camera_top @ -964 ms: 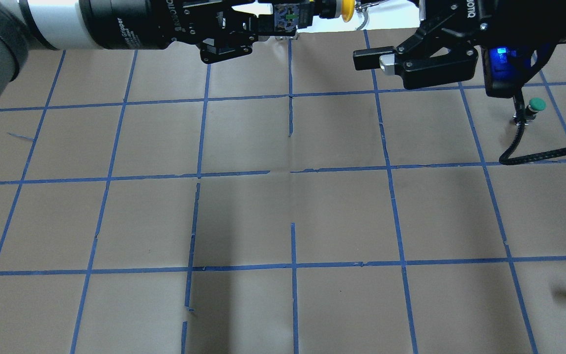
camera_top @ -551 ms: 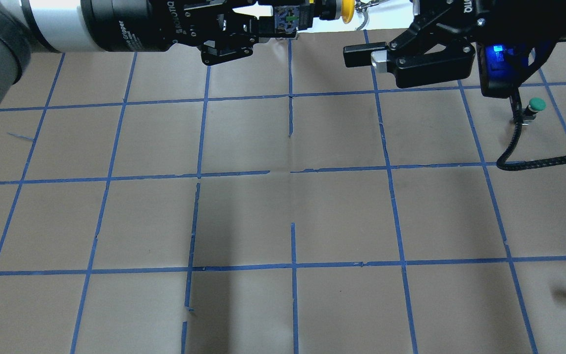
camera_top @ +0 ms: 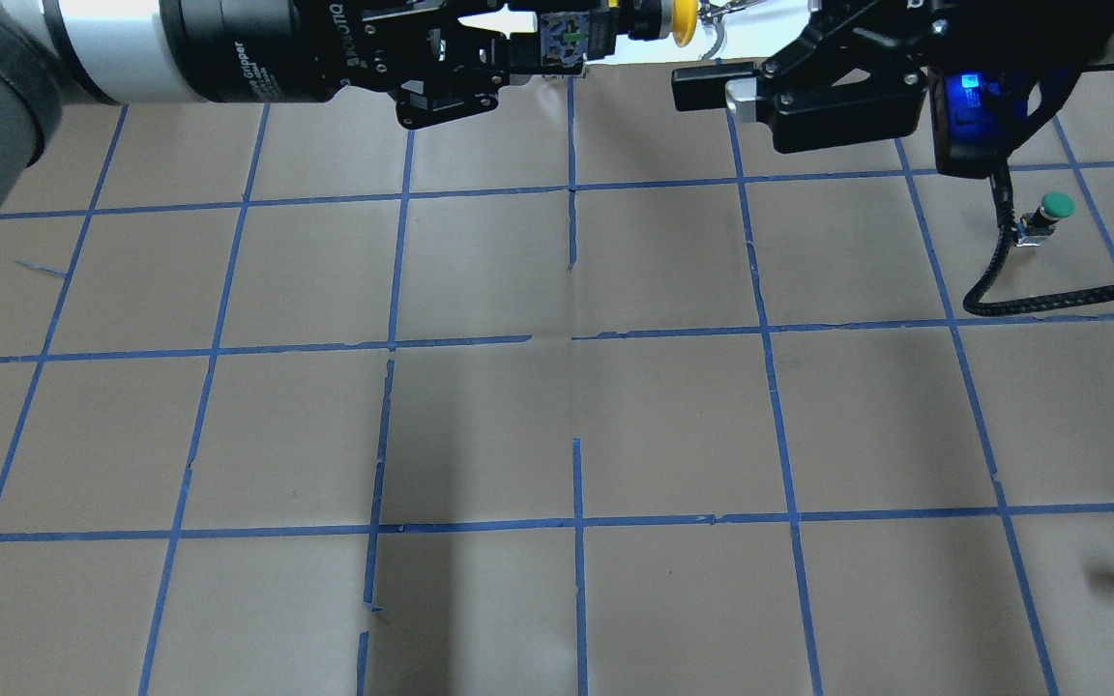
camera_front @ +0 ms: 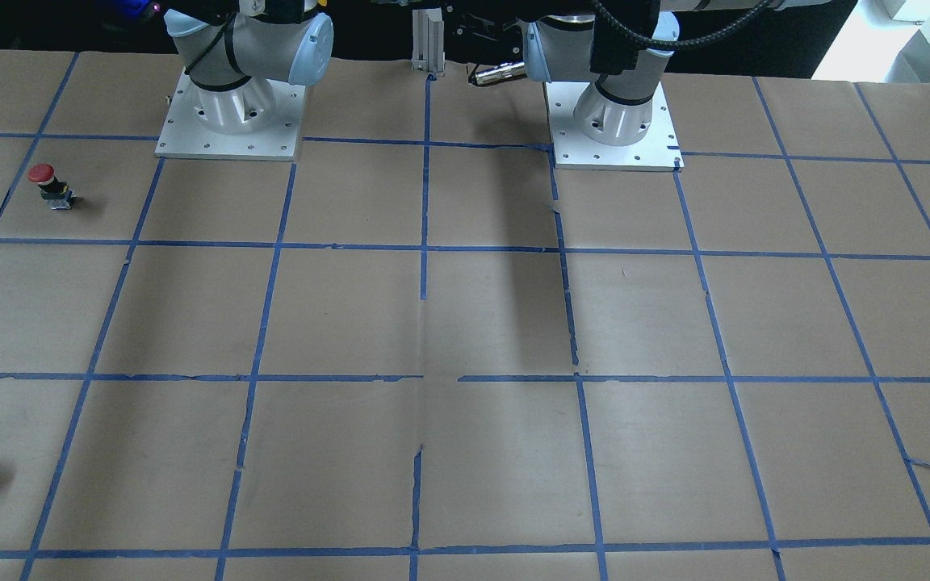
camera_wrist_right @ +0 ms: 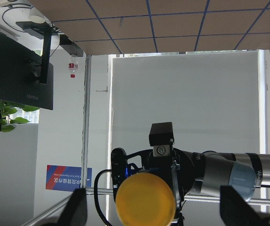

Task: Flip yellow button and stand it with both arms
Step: 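Close the right gripper on the yellow button held by the left gripper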

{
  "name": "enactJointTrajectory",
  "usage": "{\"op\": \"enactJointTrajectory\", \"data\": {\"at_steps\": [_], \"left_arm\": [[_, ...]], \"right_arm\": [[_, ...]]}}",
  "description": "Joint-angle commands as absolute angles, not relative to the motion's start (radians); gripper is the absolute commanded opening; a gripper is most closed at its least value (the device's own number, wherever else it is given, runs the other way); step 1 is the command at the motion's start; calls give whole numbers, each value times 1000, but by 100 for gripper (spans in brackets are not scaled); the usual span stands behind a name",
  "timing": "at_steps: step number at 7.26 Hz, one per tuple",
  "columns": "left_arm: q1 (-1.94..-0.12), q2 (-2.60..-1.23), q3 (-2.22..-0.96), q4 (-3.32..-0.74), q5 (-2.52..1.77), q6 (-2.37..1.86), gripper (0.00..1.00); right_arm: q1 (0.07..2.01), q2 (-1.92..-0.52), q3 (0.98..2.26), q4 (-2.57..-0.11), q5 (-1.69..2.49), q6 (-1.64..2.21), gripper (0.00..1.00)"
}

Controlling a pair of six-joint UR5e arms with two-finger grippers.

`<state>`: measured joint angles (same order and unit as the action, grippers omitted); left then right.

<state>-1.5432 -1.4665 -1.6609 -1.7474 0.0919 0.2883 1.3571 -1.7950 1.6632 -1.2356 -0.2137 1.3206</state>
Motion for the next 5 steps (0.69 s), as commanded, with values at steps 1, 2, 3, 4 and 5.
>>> {"op": "enactJointTrajectory", "data": {"at_steps": [1, 2, 3, 4, 5], "left_arm": [[-1543, -1466, -1666, -1747, 81, 296, 8], [-1543, -1463, -1666, -1747, 81, 296, 8], [-1543, -1463, -1664, -1747, 81, 296, 8], [-1543, -1463, -1664, -1747, 81, 296, 8], [-1543, -1463, -1664, -1747, 81, 296, 8]], "right_arm": [[1359, -1795, 1667, -1233, -198, 1327, 99], [1359, -1793, 1672, -1233, -198, 1327, 99], [1368, -1793, 1672, -1232, -195, 1328, 99], [1382, -1793, 1672, -1232, -196, 1347, 99], [1387, -1793, 1672, -1230, -198, 1348, 99]]}}
